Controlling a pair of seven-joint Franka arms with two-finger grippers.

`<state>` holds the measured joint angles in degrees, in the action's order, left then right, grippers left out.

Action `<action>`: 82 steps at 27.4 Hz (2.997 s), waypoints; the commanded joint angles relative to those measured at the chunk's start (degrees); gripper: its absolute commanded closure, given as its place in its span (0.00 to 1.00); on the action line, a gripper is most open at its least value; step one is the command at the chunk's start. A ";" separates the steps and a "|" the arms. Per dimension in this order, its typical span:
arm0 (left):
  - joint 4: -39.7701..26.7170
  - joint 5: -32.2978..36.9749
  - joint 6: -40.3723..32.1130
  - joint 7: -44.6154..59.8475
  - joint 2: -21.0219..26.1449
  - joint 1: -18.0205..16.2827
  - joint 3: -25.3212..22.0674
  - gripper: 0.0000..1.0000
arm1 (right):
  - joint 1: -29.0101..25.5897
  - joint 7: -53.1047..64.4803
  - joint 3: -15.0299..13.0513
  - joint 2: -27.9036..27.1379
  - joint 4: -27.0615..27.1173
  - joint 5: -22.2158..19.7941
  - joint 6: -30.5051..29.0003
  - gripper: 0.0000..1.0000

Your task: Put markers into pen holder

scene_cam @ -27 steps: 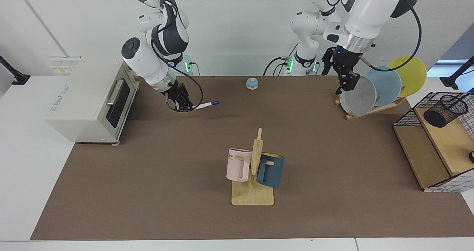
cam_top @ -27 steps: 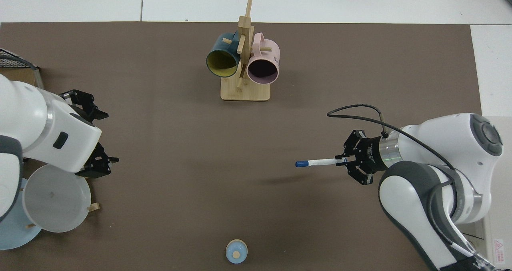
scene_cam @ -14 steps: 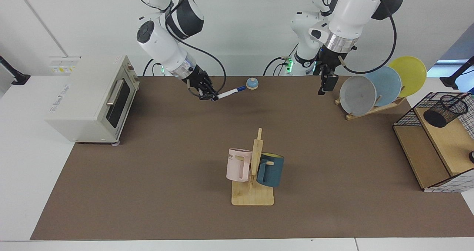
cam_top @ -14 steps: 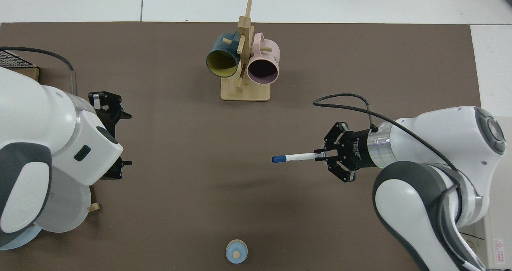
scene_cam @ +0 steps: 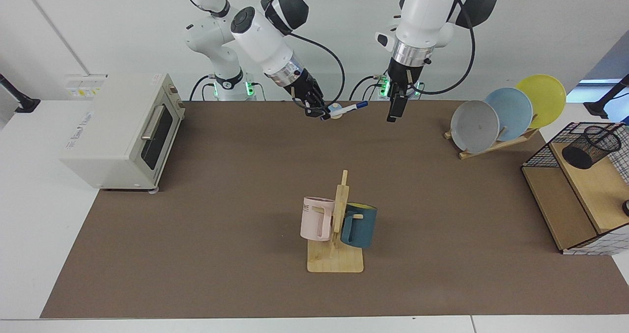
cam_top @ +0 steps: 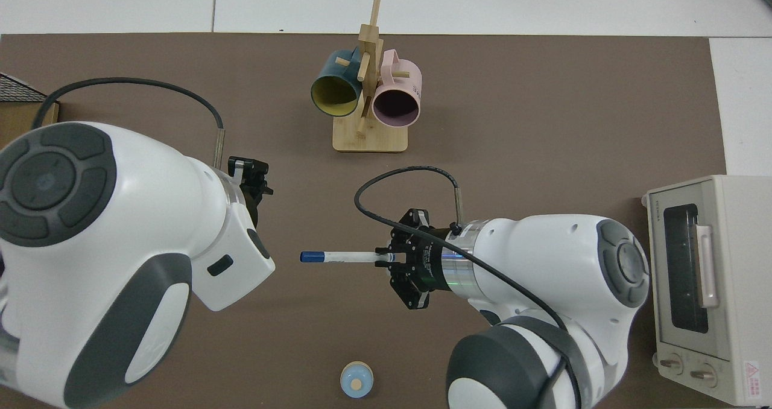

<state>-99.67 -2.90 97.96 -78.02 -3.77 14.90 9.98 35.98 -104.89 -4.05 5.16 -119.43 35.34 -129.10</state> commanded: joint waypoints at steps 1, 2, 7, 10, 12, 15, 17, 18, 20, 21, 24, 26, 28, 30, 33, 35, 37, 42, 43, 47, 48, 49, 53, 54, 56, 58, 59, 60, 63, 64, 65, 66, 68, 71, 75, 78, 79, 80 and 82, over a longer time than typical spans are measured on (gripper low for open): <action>-1.67 -0.79 1.62 1.90 -0.44 1.01 1.96 0.01 | 1.29 -1.37 -0.34 0.03 0.25 1.75 -1.06 1.00; -2.11 -0.79 1.62 1.90 -0.44 1.01 2.14 0.02 | 1.72 -1.63 -0.34 0.11 0.25 2.36 -1.06 1.00; -3.69 -0.79 2.59 1.99 -1.06 2.23 2.76 0.12 | 3.13 -3.12 -0.34 0.12 0.25 3.86 -3.08 1.00; -5.18 -0.79 3.20 2.08 -1.59 2.76 3.20 0.15 | 3.49 -3.48 -0.34 0.12 0.25 3.86 -3.52 1.00; -5.97 -0.70 3.47 2.08 -2.02 2.77 3.81 0.23 | 3.49 -3.39 -0.34 0.03 0.25 3.86 -3.52 1.00; -6.07 -0.70 3.30 2.08 -2.11 2.77 3.90 0.47 | 3.40 -3.39 -0.34 0.03 0.25 3.86 -3.52 1.00; -6.07 -0.61 2.94 2.08 -2.11 2.77 3.99 0.61 | 3.40 -3.30 -0.34 0.03 0.25 3.77 -3.52 1.00; -6.07 -0.53 2.77 2.08 -2.20 2.77 3.99 0.71 | 3.40 -3.22 -0.34 0.03 0.25 3.77 -3.52 1.00; -5.98 -0.35 2.59 2.08 -2.20 2.77 3.99 0.91 | 3.40 -3.30 -0.34 0.03 0.25 3.77 -3.52 1.00; -5.89 -0.26 2.42 2.08 -2.20 2.77 3.99 0.98 | 3.40 -3.22 -0.34 0.03 0.25 3.77 -3.52 1.00; -5.89 0.09 2.24 2.08 -2.20 2.77 3.99 1.00 | 3.40 -3.30 -0.34 0.03 0.25 3.77 -3.52 1.00; -5.89 0.09 2.24 2.08 -2.20 2.77 3.99 1.00 | 3.40 -3.22 -0.34 0.03 0.16 3.77 -3.52 1.00; -5.89 0.09 2.15 2.08 -2.20 2.77 3.99 1.00 | 3.40 -3.04 -0.34 0.03 0.16 3.68 -3.43 1.00; -5.89 0.09 2.24 2.08 -2.20 2.68 3.99 1.00 | 3.40 -2.95 -0.43 0.03 0.16 3.68 -3.43 1.00; -5.89 0.09 2.06 2.08 -2.20 2.59 3.90 1.00 | 3.48 -3.48 -0.34 0.11 0.16 2.98 -3.35 0.66; -5.89 0.00 1.71 2.08 -2.20 2.42 3.64 1.00 | 3.40 -3.22 -0.43 0.12 0.16 2.37 -2.82 0.02; -5.89 0.00 1.54 1.99 -2.20 2.15 3.38 1.00 | 3.31 -2.87 -0.69 0.20 0.16 1.05 -2.38 0.00; -5.89 0.70 -0.04 1.82 -2.11 1.01 2.24 1.00 | 1.29 -1.11 -1.22 0.55 0.25 -7.11 0.60 0.00; -5.89 1.14 -0.48 1.82 -2.11 1.01 1.71 1.00 | 0.77 0.11 -1.22 0.90 0.25 -8.61 1.30 0.00; -5.89 2.28 -1.71 1.12 -1.94 0.92 -1.10 1.00 | -2.13 7.49 -1.31 2.31 0.25 -14.50 5.52 0.00; -5.89 2.64 -1.98 0.68 -1.94 1.01 -1.98 1.00 | -3.36 10.12 -1.40 2.66 0.33 -15.82 7.01 0.00; -5.89 2.99 -2.50 0.15 -1.94 0.92 -2.68 1.00 | -4.68 12.84 -1.40 2.92 0.34 -17.13 8.33 0.00; -5.89 6.41 -5.14 -1.44 -2.03 0.92 -5.84 1.00 | -10.56 26.89 -1.40 3.89 0.51 -21.27 12.47 0.00; -5.89 7.20 -5.58 -1.44 -2.03 0.92 -6.98 1.00 | -12.40 31.11 -1.40 3.98 0.77 -21.89 13.17 0.00; -5.89 8.61 -6.20 -1.44 -2.03 0.92 -9.36 1.00 | -15.75 38.50 -1.31 3.98 1.65 -22.94 15.01 0.00; -6.07 10.19 -6.11 -1.70 -2.03 0.92 -11.99 1.00 | -18.65 45.62 -1.22 3.89 2.27 -23.82 16.51 0.00; -6.07 11.07 -6.11 -1.87 -2.03 0.92 -12.96 1.00 | -19.97 49.04 -1.22 3.89 2.53 -24.35 16.95 0.00; -6.07 12.21 -6.11 -1.88 -1.94 0.83 -14.02 1.00 | -21.20 52.47 -1.31 3.98 2.53 -25.05 17.04 0.00; -5.72 16.60 -4.80 -1.88 -1.59 0.74 -17.62 1.00 | -23.67 61.36 -1.31 3.98 2.79 -28.82 17.04 0.00; -5.28 17.75 -4.53 -1.27 -1.41 0.66 -18.94 1.00 | -24.37 64.34 -1.31 3.98 3.23 -30.75 17.04 0.00; -4.84 19.41 -4.27 -0.74 -1.06 0.57 -20.25 1.00 | -24.90 67.50 -1.31 3.98 3.93 -32.86 17.04 0.00; -4.23 21.60 -3.92 -0.12 -0.71 0.48 -21.40 1.00 | -25.43 71.10 -1.22 3.98 4.72 -35.14 17.04 0.00; -3.34 27.31 -3.47 0.15 -0.18 0.57 -22.64 1.00 | -26.31 77.62 -1.22 3.89 6.13 -38.32 17.04 0.00; -2.03 33.56 -3.82 -0.29 0.26 0.57 -23.95 1.00 | -28.06 85.88 -1.31 3.89 8.06 -39.38 17.31 0.00; 1.31 41.11 -4.35 -1.69 2.28 0.66 -26.16 1.00 | -30.26 96.78 -1.31 2.84 11.40 -39.38 19.76 0.00; 3.15 46.75 -3.83 -5.65 3.15 0.57 -26.33 1.00 | -31.14 102.59 -1.31 0.48 15.96 -39.47 25.55 0.00; 4.29 47.37 -3.91 -6.00 4.20 0.48 -26.59 1.00 | -31.23 104.17 -1.31 -0.32 17.28 -39.38 28.01 0.00; 5.52 47.64 -4.00 -6.01 5.00 -0.04 -27.29 1.00 | -31.32 105.75 -1.22 -1.46 19.39 -39.30 30.29 0.00; 6.94 48.17 -3.83 -6.44 5.79 -1.27 -29.05 1.00 | -31.06 107.35 -1.13 -3.48 23.52 -39.12 33.38 0.00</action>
<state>-98.31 42.62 94.02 -81.98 -2.15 15.20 -16.44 5.89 -3.79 -6.30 7.75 -106.05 -3.32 -103.80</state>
